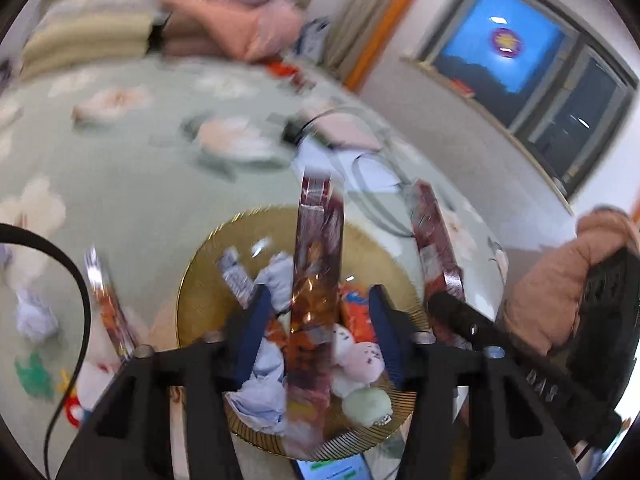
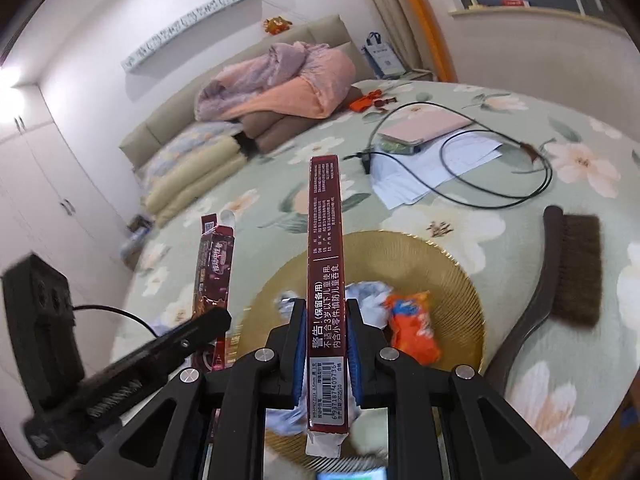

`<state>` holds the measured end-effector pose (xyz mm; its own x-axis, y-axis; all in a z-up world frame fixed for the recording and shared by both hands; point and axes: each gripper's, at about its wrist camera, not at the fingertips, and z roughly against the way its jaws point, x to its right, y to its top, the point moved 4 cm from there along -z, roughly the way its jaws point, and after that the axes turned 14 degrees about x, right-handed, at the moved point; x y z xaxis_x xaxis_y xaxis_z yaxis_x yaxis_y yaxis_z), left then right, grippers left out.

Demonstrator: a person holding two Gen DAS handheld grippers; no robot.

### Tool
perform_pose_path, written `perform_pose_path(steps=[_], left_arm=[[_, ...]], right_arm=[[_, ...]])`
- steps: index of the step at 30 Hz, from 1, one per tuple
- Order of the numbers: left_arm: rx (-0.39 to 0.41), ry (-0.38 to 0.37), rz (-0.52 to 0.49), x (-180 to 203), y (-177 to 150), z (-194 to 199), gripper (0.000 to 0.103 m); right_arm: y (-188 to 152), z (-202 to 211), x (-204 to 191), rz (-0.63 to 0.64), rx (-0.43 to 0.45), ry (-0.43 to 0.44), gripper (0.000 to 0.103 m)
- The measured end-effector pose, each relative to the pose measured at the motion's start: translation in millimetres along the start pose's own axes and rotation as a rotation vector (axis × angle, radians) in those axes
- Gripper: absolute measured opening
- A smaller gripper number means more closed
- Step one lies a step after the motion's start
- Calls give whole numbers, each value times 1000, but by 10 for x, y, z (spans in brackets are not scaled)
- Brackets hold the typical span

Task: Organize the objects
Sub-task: 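Carry both red snack sticks to the gold plate and open both tools, then move both open tools back to the clutter on the bedspread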

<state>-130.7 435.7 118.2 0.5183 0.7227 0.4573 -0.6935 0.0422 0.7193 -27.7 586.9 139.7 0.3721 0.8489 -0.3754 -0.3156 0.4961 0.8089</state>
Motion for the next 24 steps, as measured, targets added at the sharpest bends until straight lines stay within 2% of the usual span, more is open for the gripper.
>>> perform_pose_path(steps=[3,7,11,14,19,21,23,24], left_arm=[[-38,-33,102,-181,-91,6,49],[-35,6,130,-483,-257,224,49],[-10,31,136,-720,-327,526,49],[45,43,140,-911,-284,916,49],[123,145,62,-1229,-268,1567,49],[130,206,37,-1394,-313,1777,49],[143,281,57,-1678,-397,1984,50],[146,313,77,-1822,-435,2057,62]], right_arm=[[-101,-165,141,-22,-91,-14,39],[-300,-98,324,-39,-129,-44,40],[-547,82,239,-43,-161,-27,40],[-664,211,-11,-8,-181,17,40],[-708,496,-743,139,-153,134,41],[-759,552,-981,178,-144,166,57],[-885,570,-1254,214,-146,209,64],[-967,558,-1340,230,-159,219,64]])
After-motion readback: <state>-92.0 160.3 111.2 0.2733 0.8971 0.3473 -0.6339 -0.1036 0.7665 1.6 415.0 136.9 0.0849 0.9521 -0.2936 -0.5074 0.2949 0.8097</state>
